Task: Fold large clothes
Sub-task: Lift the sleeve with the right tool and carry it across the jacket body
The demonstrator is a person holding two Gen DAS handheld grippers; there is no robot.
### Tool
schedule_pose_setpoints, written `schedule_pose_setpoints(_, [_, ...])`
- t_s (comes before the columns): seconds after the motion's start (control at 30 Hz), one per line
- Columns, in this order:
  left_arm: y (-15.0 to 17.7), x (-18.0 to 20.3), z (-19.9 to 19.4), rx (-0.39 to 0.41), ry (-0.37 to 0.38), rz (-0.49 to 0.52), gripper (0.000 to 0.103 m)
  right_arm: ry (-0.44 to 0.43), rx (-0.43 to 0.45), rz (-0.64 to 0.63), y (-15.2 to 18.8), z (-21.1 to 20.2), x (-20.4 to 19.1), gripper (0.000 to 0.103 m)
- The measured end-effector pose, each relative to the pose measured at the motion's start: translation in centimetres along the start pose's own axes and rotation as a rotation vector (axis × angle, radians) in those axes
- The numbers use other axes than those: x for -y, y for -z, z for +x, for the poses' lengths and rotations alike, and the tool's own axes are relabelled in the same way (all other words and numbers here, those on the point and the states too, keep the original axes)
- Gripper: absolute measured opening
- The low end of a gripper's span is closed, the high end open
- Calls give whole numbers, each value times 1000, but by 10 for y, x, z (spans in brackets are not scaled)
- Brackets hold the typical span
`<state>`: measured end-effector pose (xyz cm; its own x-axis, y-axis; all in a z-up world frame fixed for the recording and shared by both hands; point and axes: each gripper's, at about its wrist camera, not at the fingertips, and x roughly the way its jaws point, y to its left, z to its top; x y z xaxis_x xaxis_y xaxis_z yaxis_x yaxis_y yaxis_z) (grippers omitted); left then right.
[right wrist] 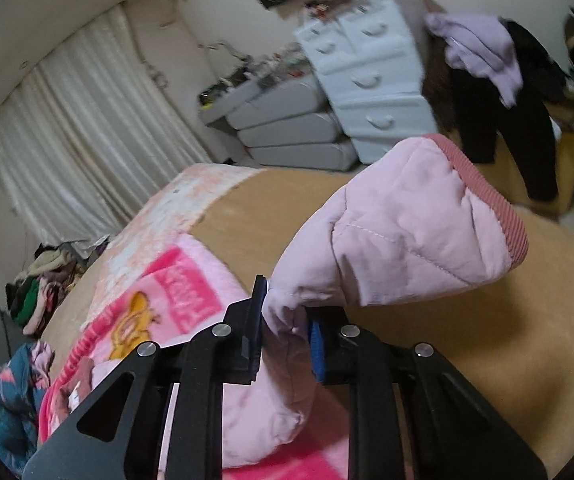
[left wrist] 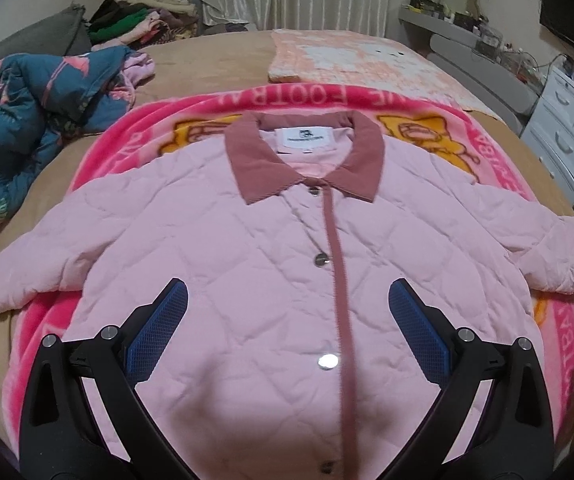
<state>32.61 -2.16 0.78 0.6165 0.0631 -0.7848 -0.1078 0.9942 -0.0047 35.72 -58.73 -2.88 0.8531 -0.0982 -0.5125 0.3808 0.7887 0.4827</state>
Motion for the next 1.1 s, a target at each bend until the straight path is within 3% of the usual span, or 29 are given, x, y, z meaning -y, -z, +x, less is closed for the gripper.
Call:
schedule_pose_setpoints(0.6, [-18, -72, -24, 83, 0, -81, 94, -192, 41, -225, -10, -37, -142, 16])
schedule_pose_setpoints(0.87, [-19, -92, -34, 189, -73, -122, 94, -249, 52, -291, -2, -55, -198, 16])
schedule_pose_setpoints(1.1, [-16, -96, -24, 180, 0, -91, 94, -269, 63, -354, 13, -69, -242, 16])
